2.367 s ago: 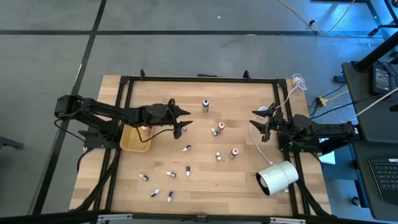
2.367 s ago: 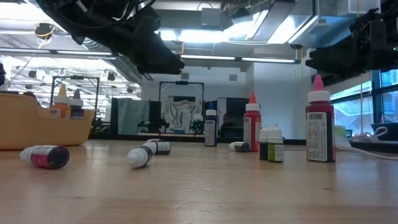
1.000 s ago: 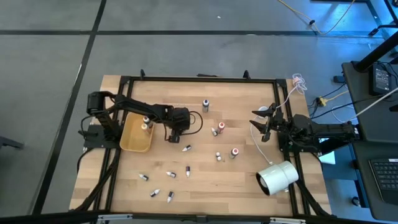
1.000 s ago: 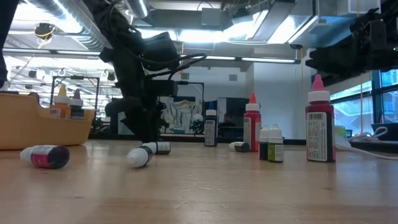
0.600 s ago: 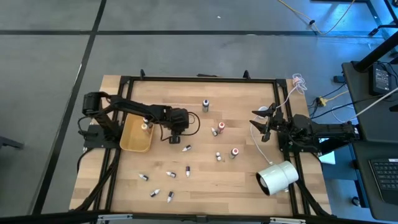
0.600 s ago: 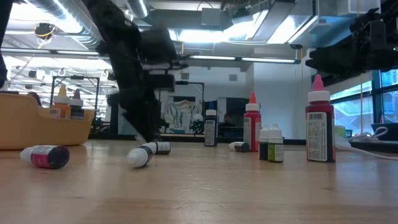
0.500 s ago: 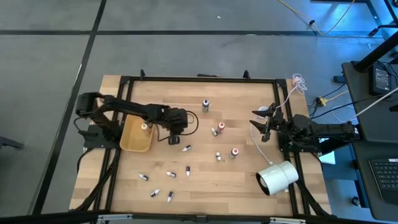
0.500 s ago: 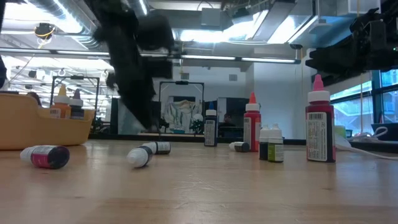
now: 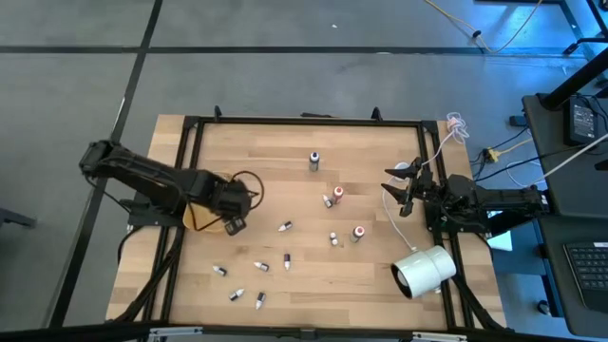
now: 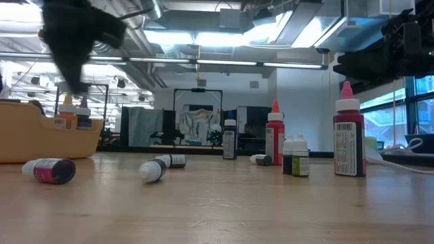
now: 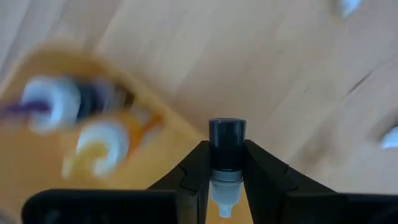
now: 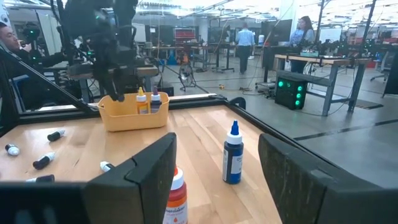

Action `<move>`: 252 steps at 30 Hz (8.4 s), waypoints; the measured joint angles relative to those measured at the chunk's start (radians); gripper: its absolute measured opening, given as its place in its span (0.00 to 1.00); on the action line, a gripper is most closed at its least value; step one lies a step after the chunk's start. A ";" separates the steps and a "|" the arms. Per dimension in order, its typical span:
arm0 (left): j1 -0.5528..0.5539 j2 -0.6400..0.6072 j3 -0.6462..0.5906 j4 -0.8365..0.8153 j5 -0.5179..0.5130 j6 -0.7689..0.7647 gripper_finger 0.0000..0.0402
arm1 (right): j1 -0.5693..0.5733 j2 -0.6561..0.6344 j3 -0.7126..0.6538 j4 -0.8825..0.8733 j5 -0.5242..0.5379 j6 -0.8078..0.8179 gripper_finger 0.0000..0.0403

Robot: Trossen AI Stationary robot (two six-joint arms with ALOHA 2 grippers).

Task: Pick & Place food coloring
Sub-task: Put the small red food coloring bottle into the yellow bin, then put the small green food coloring bottle into the yellow bin, then put the large blue food coloring bottle into the yellow bin

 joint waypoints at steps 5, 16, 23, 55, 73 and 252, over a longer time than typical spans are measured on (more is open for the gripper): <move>-0.088 0.016 0.000 -0.063 -0.003 -0.154 0.18 | 0.000 0.000 0.000 0.000 0.000 0.001 0.57; -0.132 0.060 -0.118 -0.033 0.033 -0.308 0.19 | 0.000 0.000 0.000 0.000 0.000 0.001 0.57; -0.132 0.069 -0.131 -0.024 0.024 -0.311 0.25 | 0.000 0.000 0.000 0.000 0.000 0.005 0.57; -0.069 0.184 0.029 0.678 -0.201 0.477 0.31 | 0.000 0.000 0.000 0.000 0.000 0.005 0.57; -0.002 0.543 0.029 0.795 -0.193 0.335 0.58 | 0.000 0.000 0.000 0.000 0.000 0.004 0.57; 0.553 0.542 0.443 0.839 0.098 0.948 0.70 | 0.000 0.001 0.000 0.000 0.000 -0.051 0.57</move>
